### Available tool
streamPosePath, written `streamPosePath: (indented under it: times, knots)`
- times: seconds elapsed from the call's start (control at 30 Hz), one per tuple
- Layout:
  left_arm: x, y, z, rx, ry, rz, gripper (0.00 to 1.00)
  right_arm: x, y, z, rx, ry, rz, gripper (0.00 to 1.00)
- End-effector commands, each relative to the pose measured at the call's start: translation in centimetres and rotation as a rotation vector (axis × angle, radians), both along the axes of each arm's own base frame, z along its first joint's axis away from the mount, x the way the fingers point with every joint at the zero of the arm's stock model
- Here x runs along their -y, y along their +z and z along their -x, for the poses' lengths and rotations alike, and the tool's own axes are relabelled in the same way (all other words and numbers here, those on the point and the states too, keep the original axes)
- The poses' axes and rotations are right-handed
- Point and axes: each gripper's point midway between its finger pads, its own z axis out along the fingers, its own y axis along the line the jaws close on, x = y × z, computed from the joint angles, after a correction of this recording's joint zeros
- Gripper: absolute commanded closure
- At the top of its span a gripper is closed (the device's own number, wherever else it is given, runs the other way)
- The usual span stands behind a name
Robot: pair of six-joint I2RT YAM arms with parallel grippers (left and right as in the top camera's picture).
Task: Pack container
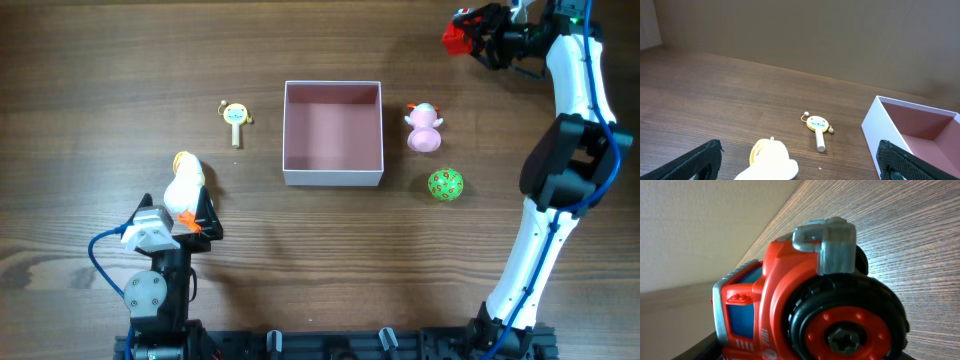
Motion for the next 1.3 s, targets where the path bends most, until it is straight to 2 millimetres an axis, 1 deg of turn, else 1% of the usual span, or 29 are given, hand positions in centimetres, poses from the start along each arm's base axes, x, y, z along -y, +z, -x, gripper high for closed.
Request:
streamPosePath:
  times: [0.0,0.07,0.13,0.33,0.43,0.53,0.67,0.8,0.97,1.27]
  knots:
    - [0.0,-0.1,0.0,0.001,0.003,-0.021,0.0,-0.7,-0.3,-0.2,-0.014,0.007,-0.048,0.41]
    - [0.0,-0.1,0.0,0.001,0.003,-0.021,0.0,-0.8,-1.2,-0.1,-0.042,0.001,-0.066,0.42]
    - [0.0,-0.1,0.0,0.001,0.003,-0.021,0.0,-1.0,-1.5,-0.3,-0.033,0.014,-0.089,0.43]
    - [0.0,-0.1,0.0,0.001,0.003,-0.021,0.0,-1.2,-0.2,-1.4,0.049,0.033,-0.116,0.41]
    - [0.0,-0.1,0.0,0.001,0.003,-0.021,0.0,-1.2,-0.3,-1.6,0.056,0.031,-0.116,0.42]
    - [0.0,-0.1,0.0,0.001,0.003,-0.021,0.0,-1.4,-0.9,-1.5,0.051,0.041,-0.13,0.43]
    - [0.0,-0.1,0.0,0.001,0.003,-0.021,0.0,-2.1,-2.5,-1.2,0.029,0.077,-0.2,0.43]
    - [0.0,-0.1,0.0,0.001,0.003,-0.021,0.0,-2.3,-3.8,-1.0,0.0,0.079,-0.225,0.43]
    - [0.0,-0.1,0.0,0.001,0.003,-0.021,0.0,-2.3,-4.0,-1.0,-0.015,0.069,-0.229,0.42]
    - [0.0,-0.1,0.0,0.001,0.003,-0.021,0.0,-2.6,-5.7,-0.4,-0.125,0.036,-0.307,0.41]
